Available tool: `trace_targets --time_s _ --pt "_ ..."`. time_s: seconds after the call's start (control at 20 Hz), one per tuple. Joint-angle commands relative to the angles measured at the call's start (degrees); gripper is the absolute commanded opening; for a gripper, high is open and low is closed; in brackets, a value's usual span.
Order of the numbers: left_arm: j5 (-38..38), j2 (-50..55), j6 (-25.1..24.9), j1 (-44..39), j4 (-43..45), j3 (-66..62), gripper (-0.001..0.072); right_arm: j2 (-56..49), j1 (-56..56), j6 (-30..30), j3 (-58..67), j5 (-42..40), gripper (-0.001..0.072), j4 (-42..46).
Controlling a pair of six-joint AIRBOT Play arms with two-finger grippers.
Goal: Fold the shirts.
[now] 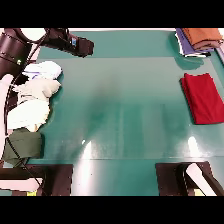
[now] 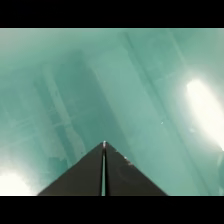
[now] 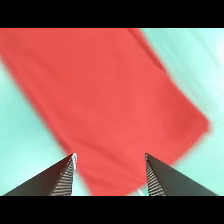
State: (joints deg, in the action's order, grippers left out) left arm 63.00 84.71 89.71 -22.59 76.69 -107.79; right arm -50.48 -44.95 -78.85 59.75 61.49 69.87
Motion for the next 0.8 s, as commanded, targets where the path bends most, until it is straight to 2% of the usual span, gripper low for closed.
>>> trace_targets --time_s 0.0,0.25,0.3,0.35,0.4,0.45,0.75 --pt "-0.5 0.0 -0.1 0.0 0.0 0.0 0.0023 2.1 7.8 -0.2 1.3 1.8 0.0508 -8.9" --pt "-1.0 0.0 -0.1 0.0 0.0 0.0 0.0023 1.4 30.6 -0.2 1.3 2.6 0.0505 -8.3" --pt "-1.0 0.0 -0.1 0.0 0.0 0.0 0.0023 1.0 34.7 -0.2 1.3 2.0 0.0484 -8.4" --pt "-1.0 0.0 -0.1 0.0 0.0 0.0 0.0023 0.5 38.2 -0.2 1.3 1.7 0.0351 -8.3" --pt "-1.0 0.0 -0.1 0.0 0.0 0.0 0.0023 0.1 41.4 -0.2 1.3 1.5 0.017 -8.3" --pt "-1.0 0.0 -0.1 0.0 0.0 0.0 0.0023 -0.4 44.3 -0.2 1.3 1.5 0.002 -8.3" --pt "-1.0 0.0 -0.1 0.0 0.0 0.0 0.0023 -3.4 52.7 -0.2 1.3 1.7 0.0019 -8.4"
